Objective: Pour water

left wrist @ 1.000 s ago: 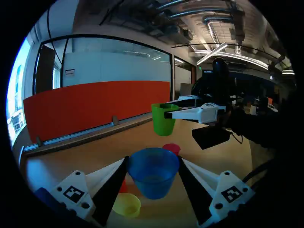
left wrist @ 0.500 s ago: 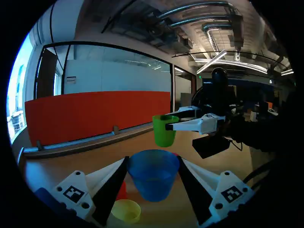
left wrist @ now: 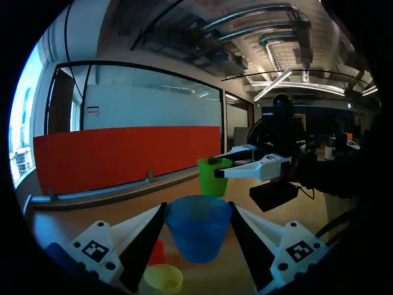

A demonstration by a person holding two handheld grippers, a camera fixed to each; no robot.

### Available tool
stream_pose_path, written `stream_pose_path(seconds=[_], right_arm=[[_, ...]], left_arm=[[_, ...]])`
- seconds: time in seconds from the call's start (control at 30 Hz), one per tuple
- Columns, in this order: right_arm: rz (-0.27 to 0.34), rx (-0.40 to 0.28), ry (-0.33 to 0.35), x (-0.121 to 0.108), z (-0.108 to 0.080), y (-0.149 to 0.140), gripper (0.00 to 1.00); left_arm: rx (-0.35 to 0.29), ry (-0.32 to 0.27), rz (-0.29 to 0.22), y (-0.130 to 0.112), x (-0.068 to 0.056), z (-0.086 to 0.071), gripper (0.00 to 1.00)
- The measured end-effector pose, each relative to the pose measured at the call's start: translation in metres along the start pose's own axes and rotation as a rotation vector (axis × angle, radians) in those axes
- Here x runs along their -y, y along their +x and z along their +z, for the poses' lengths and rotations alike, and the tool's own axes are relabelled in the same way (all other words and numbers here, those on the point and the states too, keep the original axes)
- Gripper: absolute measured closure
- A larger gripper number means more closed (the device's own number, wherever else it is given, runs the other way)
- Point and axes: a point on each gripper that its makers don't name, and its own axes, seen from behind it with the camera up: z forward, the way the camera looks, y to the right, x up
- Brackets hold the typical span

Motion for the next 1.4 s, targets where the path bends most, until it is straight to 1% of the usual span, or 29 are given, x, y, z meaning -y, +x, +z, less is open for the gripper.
stream_pose_path(seconds=[0.2, 0.57, 1.0, 1.4], right_arm=[[-0.004, 0.003, 0.004, 0.002, -0.001, -0.001, 0.05], [0.001, 0.008, 0.006, 0.001, -0.001, -0.003, 0.06], [-0.004, 0.015, 0.014, 0.005, -0.002, -0.005, 0.06], [-0.007, 0.026, 0.026, 0.009, -0.005, -0.01, 0.05]], left_arm=[[-0.004, 0.002, 0.01, 0.005, -0.001, 0.0, 0.1], [0.003, -0.003, 0.004, 0.003, 0.001, -0.001, 0.1], [-0.014, -0.001, -0.025, 0.009, 0.004, -0.002, 0.1], [-0.017, 0.002, -0.013, 0.017, 0.009, -0.005, 0.1]])
